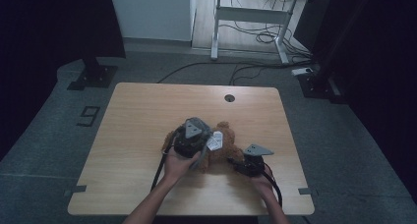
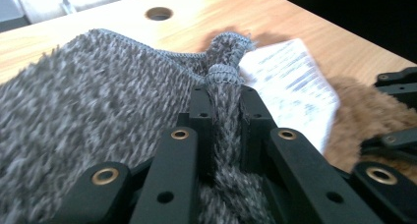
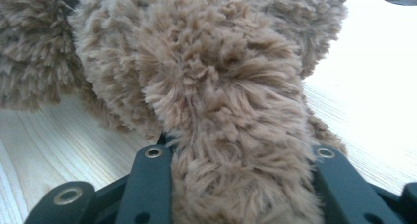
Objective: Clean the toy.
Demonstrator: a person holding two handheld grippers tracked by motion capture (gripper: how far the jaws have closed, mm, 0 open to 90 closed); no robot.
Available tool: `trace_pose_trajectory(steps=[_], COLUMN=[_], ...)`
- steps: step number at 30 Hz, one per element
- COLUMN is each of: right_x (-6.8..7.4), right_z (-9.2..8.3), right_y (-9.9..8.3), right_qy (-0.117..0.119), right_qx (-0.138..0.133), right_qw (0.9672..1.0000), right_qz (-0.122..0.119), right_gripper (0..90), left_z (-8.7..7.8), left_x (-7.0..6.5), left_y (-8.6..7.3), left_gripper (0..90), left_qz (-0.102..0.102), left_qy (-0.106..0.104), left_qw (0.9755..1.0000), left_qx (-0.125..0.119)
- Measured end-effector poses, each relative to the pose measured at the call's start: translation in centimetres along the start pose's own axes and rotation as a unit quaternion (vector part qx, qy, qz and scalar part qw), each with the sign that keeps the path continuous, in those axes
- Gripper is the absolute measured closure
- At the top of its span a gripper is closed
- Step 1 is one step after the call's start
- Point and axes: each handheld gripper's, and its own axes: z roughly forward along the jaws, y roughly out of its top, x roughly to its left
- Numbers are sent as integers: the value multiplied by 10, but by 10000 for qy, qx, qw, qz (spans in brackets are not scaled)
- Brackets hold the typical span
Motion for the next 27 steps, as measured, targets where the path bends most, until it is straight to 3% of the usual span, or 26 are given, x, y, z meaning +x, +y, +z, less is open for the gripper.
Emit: trace_pose_trajectory(steps=[7,11,15,18,21,23,27], right_x=[-1,-1,-3,-3,-4,-5,-4], right_z=[0,0,0,0,1,0,0], right_y=[-1,-1,-1,-2,-2,-2,-2], right_qy=[24,55,82,82,104,118,112], right_qx=[-20,-25,-44,-53,-75,-67,-67], right_qw=[10000,9999,9999,9998,9997,9997,9997], right_qz=[58,81,134,166,219,222,222], right_gripper=[621,621,620,620,620,620,619], left_z=[-28,-43,-49,-51,-58,-60,-50], left_x=[38,59,77,86,81,69,39], left_y=[-15,-27,-42,-47,-34,-14,23], left_gripper=[792,792,792,792,792,792,792], left_qz=[-465,-679,-891,-1135,-1103,-989,-653], left_qy=[57,223,355,258,159,-10,-265], left_qw=[9988,9972,9953,9932,9934,9941,9963], left_qx=[-135,-206,-120,-82,-282,-445,-483])
